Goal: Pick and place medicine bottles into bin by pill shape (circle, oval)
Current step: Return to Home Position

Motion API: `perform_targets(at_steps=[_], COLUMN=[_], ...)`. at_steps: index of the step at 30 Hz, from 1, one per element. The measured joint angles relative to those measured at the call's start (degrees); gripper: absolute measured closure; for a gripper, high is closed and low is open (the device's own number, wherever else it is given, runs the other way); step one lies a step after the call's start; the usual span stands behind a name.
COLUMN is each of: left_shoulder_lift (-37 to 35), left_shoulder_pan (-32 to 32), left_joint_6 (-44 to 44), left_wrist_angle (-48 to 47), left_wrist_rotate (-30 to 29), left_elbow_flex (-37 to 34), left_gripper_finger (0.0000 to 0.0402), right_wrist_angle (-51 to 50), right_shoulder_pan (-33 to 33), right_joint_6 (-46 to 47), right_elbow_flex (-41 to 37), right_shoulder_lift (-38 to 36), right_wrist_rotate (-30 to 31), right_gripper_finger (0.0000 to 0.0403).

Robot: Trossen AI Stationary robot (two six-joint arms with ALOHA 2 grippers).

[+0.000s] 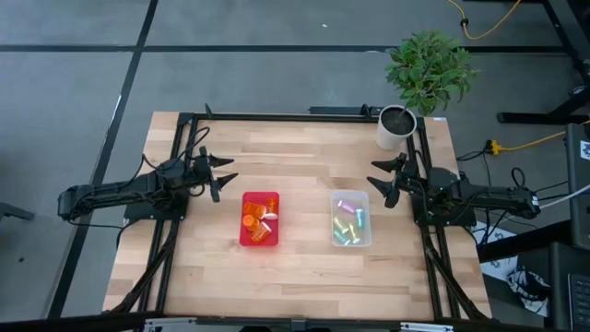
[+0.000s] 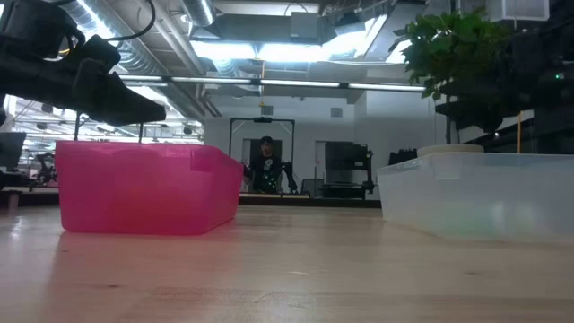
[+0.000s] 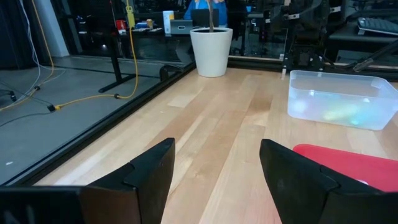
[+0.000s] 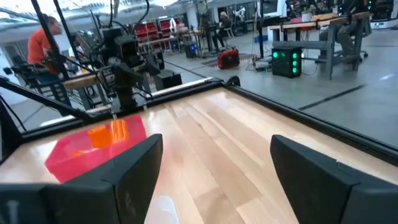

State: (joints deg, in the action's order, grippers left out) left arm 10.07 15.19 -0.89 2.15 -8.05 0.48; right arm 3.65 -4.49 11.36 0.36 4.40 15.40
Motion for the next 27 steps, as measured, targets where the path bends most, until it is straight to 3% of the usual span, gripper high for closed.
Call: perform_targets(at_steps=[6,11,27], left_shoulder_lift=[0.00,0.00,0.00], left_shoulder_pan=[-0.01,0.01,0.01], left_joint_6=[0.00,0.00,0.00], left_wrist_angle=[0.00,0.00,0.00], left_wrist_rotate=[0.00,0.00,0.00], left_elbow_flex=[-0.01,0.01,0.00], left_gripper_finger=[0.0172,0.0172,0.0172], right_wrist_angle=[0.14,-0.67,-0.86], right_shoulder_pan=[0.00,0.01,0.02], right_joint_6=[-1.76,-4.52,-7.35], right_elbow_flex=[0.00,0.01,0.02], right_shoulder_lift=[-0.13,-0.10,-0.06], right_wrist_rotate=[-0.67,-6.57,-7.93], right_gripper_finger=[0.0102,0.0102,0.0102])
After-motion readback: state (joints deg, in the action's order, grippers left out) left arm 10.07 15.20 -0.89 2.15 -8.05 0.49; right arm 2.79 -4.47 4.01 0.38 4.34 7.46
